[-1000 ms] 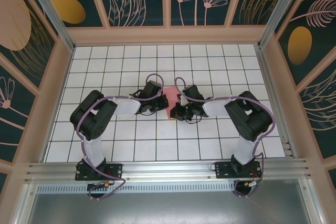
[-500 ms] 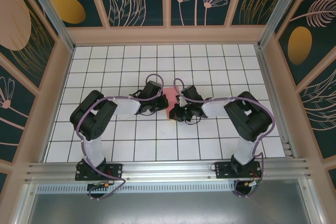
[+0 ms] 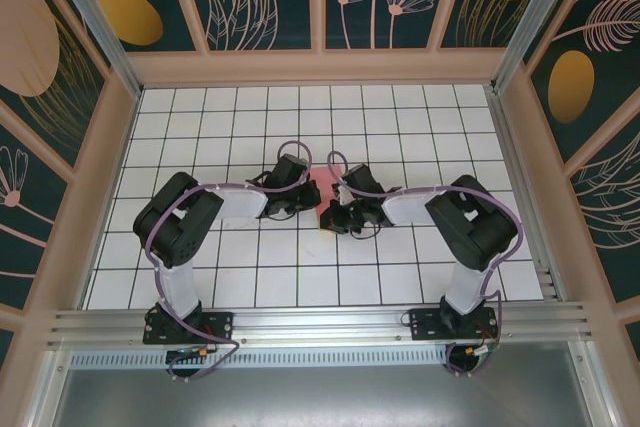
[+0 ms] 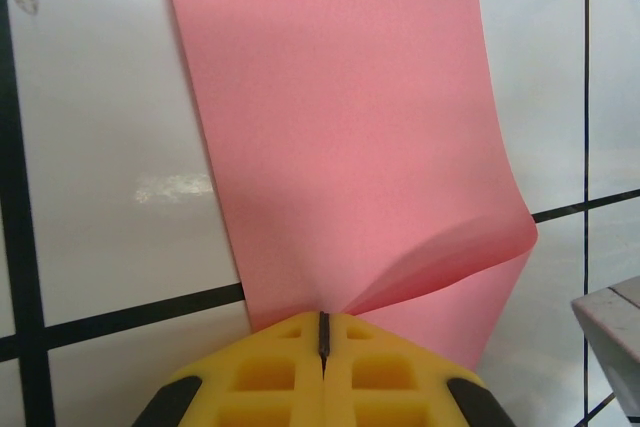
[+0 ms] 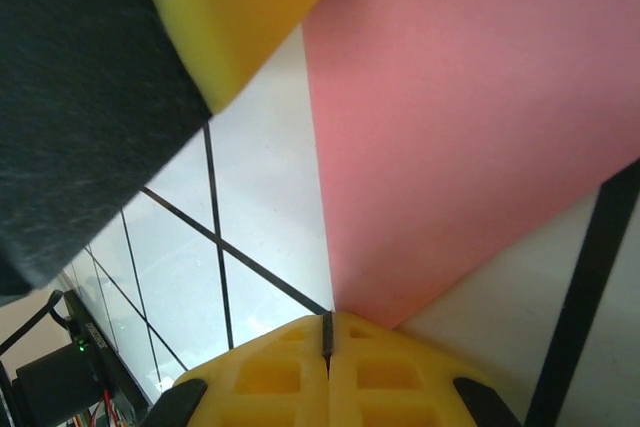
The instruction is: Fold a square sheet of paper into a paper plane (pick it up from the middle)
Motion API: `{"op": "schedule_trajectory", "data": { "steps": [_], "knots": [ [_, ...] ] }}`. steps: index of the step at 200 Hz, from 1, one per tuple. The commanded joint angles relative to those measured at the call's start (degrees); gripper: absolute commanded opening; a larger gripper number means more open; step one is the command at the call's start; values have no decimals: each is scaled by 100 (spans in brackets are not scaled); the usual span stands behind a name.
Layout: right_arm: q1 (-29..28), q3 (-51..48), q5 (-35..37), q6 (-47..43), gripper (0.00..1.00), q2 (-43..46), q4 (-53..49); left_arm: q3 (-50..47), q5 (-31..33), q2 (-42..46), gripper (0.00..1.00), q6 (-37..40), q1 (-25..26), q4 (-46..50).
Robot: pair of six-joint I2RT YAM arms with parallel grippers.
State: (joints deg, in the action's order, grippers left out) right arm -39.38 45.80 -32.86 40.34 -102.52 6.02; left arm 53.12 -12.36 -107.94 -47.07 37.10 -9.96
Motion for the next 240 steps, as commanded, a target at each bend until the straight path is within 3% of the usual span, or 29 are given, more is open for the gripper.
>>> {"op": "schedule_trajectory", "data": {
  "steps": [1,61,119,240],
  "knots": [
    [-44,161,44,-116,0,-79,-175,-232,340,-65,0,-58,-31,582],
    [339,214,340,-172,0,584,-200,-188,375,-29,0,-22,-30,635],
    [753,404,329,-278,0,264,-250,-182,419,-9,0,-15,-36,688],
    [773,666,235,-360,0,-373,-310,-78,493,1,0,48,-35,841]
  ]
}}
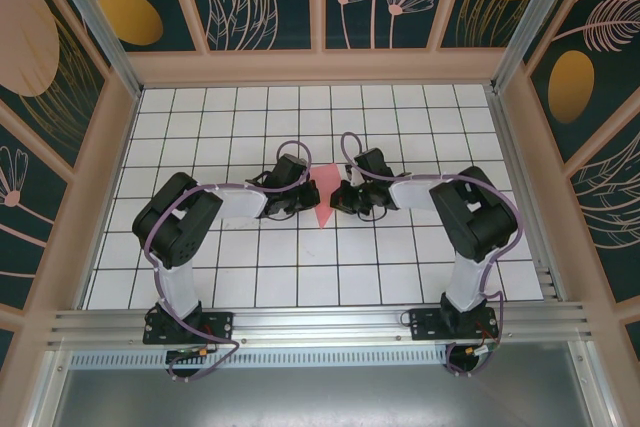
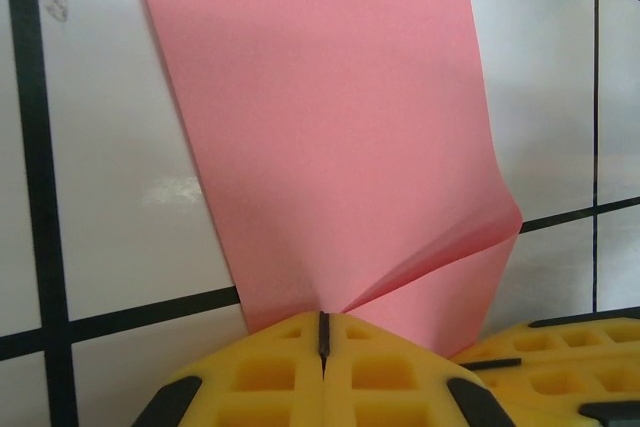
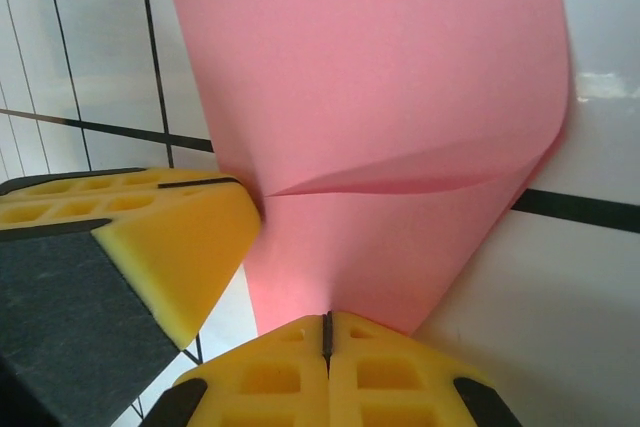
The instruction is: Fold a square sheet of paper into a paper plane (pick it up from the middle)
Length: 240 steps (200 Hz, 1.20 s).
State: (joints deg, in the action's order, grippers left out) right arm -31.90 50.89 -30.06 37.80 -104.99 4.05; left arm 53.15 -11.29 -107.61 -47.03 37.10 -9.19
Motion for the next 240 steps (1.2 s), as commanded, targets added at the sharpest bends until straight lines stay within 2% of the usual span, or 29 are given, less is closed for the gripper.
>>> {"op": "schedule_trajectory", "data": {
  "steps": [1,52,84,118,155,240],
  "knots": [
    [26,157,-44,-106,0,-131,-114,-74,388,-32,0,49,-36,767],
    [21,133,-27,-66,0,-111,-168,193,354,240,0,289,-31,835],
    [26,128,-25,-18,0,-42,-160,120,-25,643,10,240,-36,478],
    [-16,130,-35,8,0,-29,-142,-350,-427,906,12,-33,2,-32],
    [-36,157,-46,14,0,-49,-133,-656,-736,900,7,-271,154,-411],
    [-44,158,-70,45,0,-38,-96,-674,-1105,606,1,-408,331,-764]
  ]
}}
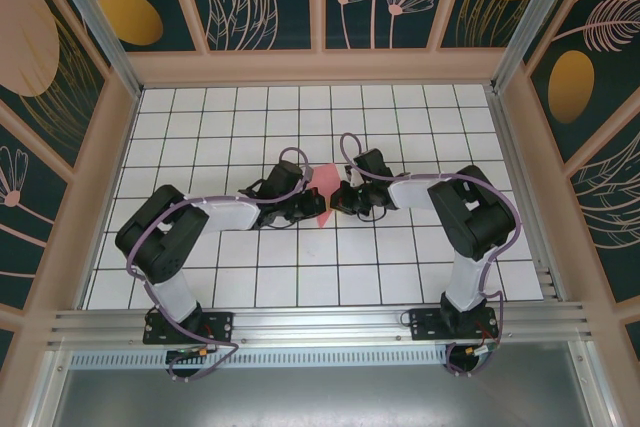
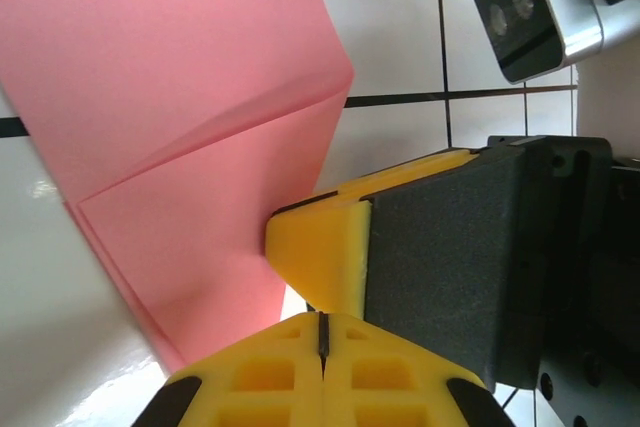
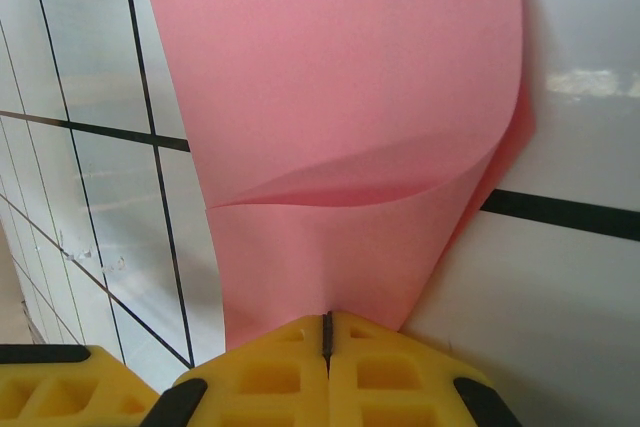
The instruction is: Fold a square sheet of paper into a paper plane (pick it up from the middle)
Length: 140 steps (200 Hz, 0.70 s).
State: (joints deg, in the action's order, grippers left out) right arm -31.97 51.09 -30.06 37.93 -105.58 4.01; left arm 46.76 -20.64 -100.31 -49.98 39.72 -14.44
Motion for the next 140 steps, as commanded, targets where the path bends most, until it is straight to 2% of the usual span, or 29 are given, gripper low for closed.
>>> {"op": "schedule_trajectory", "data": {
  "steps": [1,91,140],
  "knots": [
    [-38,142,-70,31,0,25,-88,-36,-169,-131,1,-115,69,-233],
    [23,104,-62,153,1,273,77,-88,-2,-436,0,-174,97,-39],
    [30,114,-52,5,2,246,88,-52,365,-445,0,-136,92,313]
  ]
}}
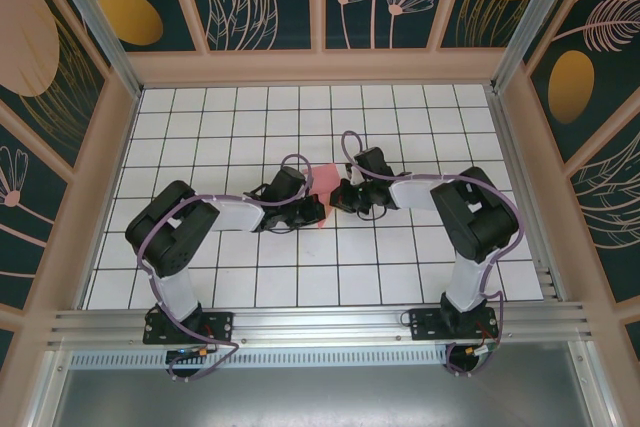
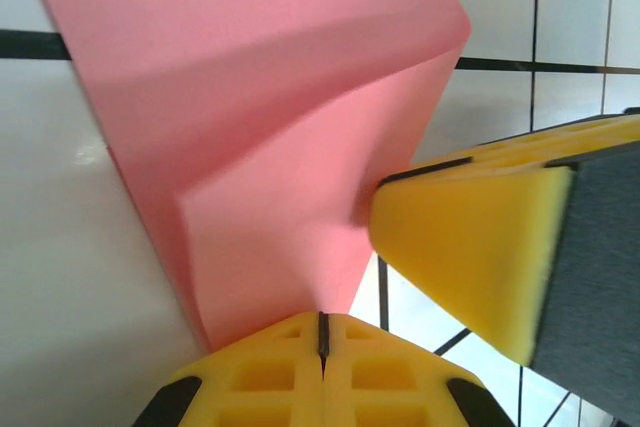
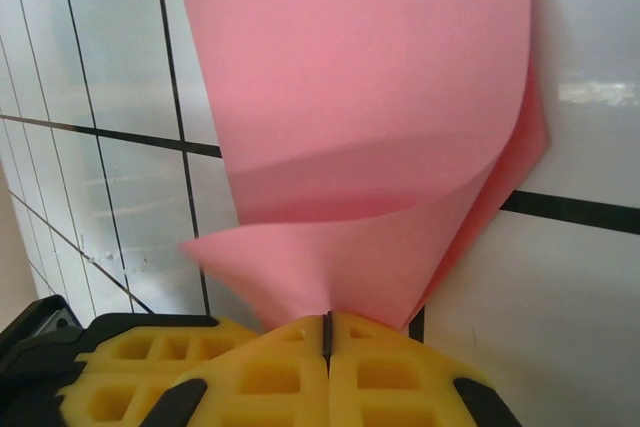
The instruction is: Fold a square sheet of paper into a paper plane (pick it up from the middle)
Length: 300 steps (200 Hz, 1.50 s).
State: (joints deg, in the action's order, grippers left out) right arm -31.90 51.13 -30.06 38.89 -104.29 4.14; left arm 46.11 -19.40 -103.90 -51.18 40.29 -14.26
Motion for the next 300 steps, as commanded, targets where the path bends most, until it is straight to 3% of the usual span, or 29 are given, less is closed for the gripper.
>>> {"op": "schedule_trajectory", "data": {
  "steps": [1,80,141,231,268,300],
  "knots": [
    [25,109,-57,-97,2,118,77,18,251,-83,0,-16,38,294],
    [22,383,-328,-426,3,-270,-78,-118,532,-60,0,-166,35,529],
    [20,625,-149,-752,3,-621,-343,-238,573,-37,0,-256,40,599],
    [792,1205,305,-1444,4,-1117,-276,-407,599,2,0,-272,39,670],
    [833,1398,213,-1452,3,-840,-344,-361,636,1,0,-252,39,662],
    [717,933,71,-1281,3,-296,-158,-339,657,1,0,-253,36,635]
  ]
}}
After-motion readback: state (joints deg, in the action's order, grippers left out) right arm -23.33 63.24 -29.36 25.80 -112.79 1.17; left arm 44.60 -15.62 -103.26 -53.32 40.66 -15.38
